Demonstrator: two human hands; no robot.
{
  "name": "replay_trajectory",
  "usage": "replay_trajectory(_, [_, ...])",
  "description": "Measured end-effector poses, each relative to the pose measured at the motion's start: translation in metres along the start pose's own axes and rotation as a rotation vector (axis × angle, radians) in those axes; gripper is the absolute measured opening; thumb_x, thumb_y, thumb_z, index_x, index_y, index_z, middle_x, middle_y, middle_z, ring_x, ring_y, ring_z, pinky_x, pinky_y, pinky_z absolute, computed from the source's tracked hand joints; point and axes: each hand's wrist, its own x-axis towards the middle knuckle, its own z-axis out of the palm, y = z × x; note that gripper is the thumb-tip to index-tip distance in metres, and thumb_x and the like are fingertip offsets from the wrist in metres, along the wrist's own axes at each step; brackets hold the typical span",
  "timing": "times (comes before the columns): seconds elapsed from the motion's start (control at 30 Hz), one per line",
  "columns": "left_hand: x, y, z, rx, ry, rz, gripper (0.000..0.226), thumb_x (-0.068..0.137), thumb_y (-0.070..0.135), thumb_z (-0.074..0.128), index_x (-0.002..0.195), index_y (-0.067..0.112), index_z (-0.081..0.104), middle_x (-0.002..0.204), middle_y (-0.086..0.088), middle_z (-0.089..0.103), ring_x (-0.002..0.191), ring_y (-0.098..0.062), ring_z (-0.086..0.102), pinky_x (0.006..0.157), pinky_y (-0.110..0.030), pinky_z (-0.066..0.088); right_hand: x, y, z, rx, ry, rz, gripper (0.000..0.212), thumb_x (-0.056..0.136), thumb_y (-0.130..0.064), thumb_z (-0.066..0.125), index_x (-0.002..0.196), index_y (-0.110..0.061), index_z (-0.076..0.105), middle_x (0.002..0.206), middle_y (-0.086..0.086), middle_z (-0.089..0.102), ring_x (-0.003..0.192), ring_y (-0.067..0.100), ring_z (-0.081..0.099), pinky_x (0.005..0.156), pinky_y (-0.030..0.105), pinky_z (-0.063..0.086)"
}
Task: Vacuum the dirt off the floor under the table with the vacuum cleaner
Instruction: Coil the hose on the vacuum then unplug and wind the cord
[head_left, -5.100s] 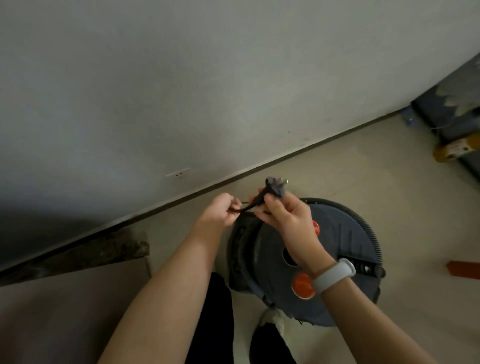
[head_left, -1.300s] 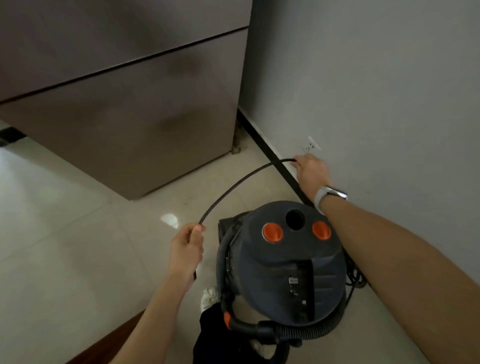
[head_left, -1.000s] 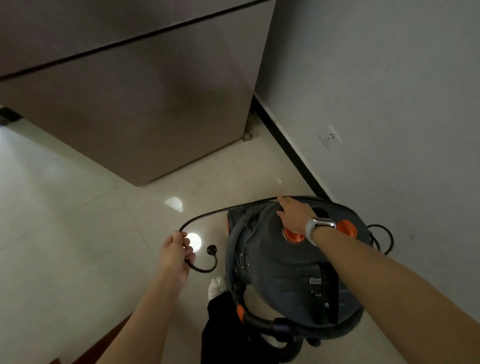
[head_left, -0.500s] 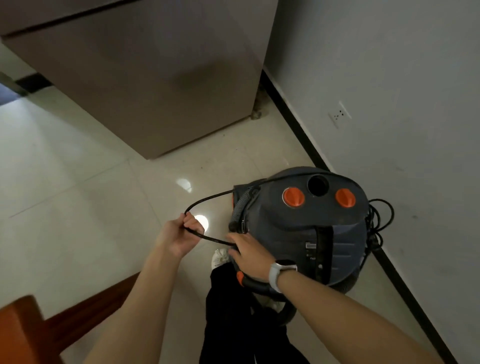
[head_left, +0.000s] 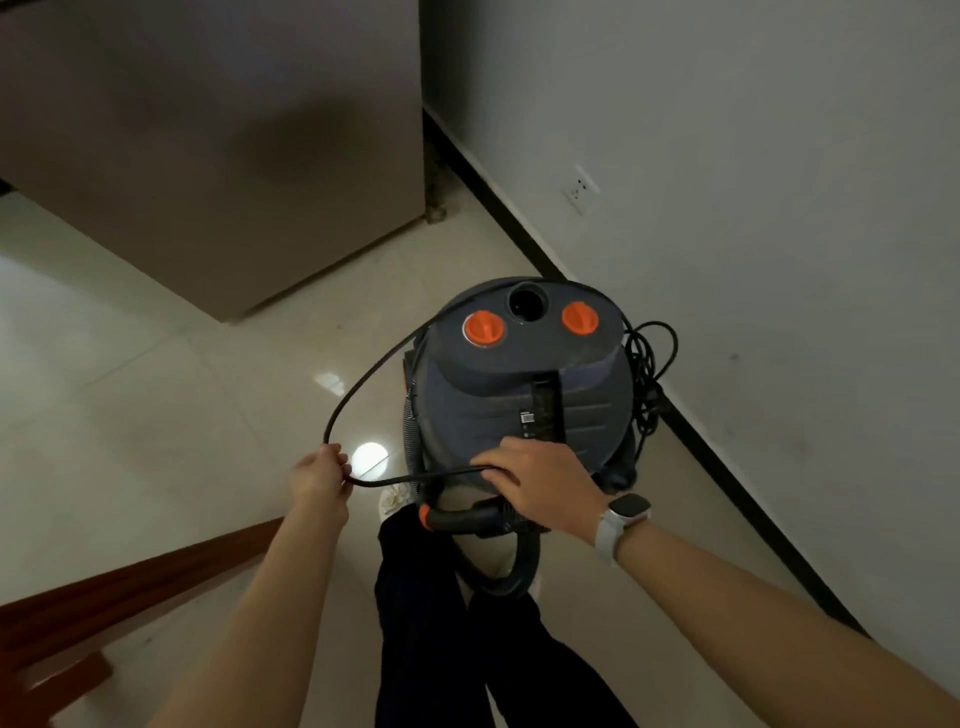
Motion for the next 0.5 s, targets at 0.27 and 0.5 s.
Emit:
replay_trajectory(0.27, [0.029,-0.007,0.037,0.161,0.081,0.201,0.010,0.099,0.008,0.040,0.102,0.009,0.049,0.072,-0.003,0.049,0.058,-0.012,0.047,0.052,-0.023,0.039,0.025,0.005,0.017,-0.242,0.306,-0.269,0.032,0.077,-0.004,0.045,0.089,-0.014,0.073,0.067,0.004,0.051,0.065,0.022,0.044,0.062,0.030,0.024])
replay_trajectory(0.5, [0.061,0.020,0.027,0.202,0.162,0.345,0.006,0.099,0.010,0.041,0.098,0.011,0.048,0.073,-0.001,0.050,0.056,-0.014,0.045,0.055,-0.023,0.042,0.043,-0.012,0.054,-0.338,0.162,-0.518,0.034,0.079,-0.004,0.039,0.083,-0.013,0.072,0.068,-0.001,0.056,0.063,0.018,0.052,0.065,0.027,0.028])
